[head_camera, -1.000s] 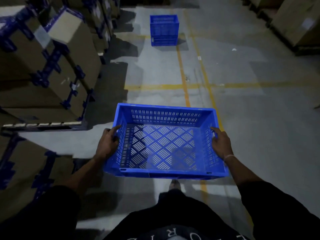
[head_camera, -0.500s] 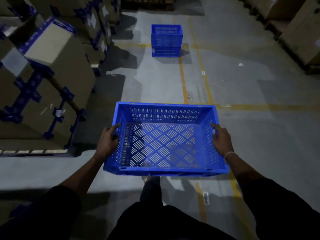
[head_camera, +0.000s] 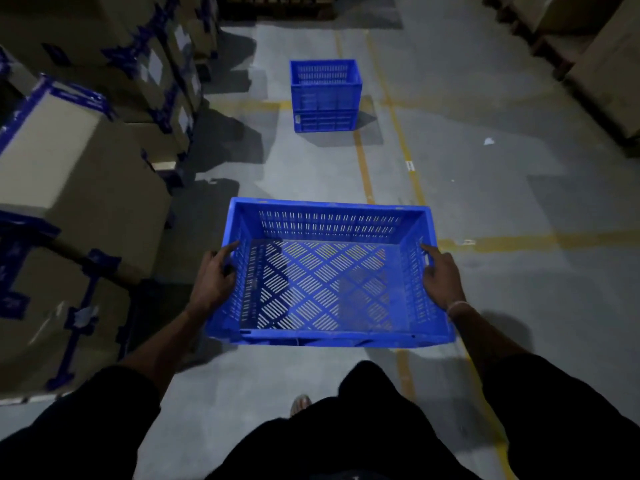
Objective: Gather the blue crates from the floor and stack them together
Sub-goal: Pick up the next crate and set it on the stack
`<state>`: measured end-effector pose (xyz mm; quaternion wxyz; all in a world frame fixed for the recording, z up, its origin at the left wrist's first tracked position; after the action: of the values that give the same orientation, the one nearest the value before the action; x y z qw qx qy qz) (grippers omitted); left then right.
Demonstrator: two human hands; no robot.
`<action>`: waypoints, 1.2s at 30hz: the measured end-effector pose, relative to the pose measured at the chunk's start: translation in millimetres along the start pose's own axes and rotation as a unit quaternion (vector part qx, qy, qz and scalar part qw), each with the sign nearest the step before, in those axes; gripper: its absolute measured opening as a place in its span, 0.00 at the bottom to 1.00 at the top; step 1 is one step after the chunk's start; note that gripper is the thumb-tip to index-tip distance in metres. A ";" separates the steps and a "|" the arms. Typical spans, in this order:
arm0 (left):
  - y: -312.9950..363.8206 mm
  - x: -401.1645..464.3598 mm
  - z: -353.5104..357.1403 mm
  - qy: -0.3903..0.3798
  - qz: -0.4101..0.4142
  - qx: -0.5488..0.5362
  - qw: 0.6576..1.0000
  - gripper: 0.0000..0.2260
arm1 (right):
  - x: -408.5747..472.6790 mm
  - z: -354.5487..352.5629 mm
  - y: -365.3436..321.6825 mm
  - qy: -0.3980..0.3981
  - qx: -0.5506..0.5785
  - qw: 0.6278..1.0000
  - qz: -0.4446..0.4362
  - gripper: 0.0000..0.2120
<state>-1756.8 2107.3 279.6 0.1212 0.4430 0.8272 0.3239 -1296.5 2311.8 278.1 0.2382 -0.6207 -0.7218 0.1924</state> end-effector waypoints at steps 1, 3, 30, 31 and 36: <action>2.3 22.5 5.5 0.000 0.001 0.004 1.000 0.29 | 22.3 5.9 -2.6 0.003 0.000 1.000 -0.002 0.28; 10.9 64.7 18.7 -0.001 -0.005 0.005 1.000 0.28 | 67.3 18.5 -5.8 0.004 -0.002 1.000 0.000 0.27; 108.1 664.5 183.5 0.024 -0.013 0.014 1.000 0.27 | 708.2 161.4 -85.0 -0.004 0.006 0.999 -0.037 0.26; 107.1 690.8 189.5 0.021 -0.012 0.013 1.000 0.27 | 730.5 171.9 -90.3 -0.005 0.005 0.999 -0.032 0.26; 111.9 808.9 202.6 -0.004 -0.022 0.007 1.000 0.28 | 824.9 212.4 -114.8 0.027 0.020 0.999 -0.028 0.24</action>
<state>-2052.5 2894.9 267.3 0.1283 0.4269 0.8386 0.3132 -1608.4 3112.4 258.0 0.2754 -0.5999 -0.7285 0.1834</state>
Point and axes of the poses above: each hand's wrist, its own x-axis towards the middle knuckle, its own z-axis out of the palm, y = z × x, the point moved 2 cm from there along x, towards the middle knuckle, and after that the axes turned 11 degrees about y, right-handed, at the moved point
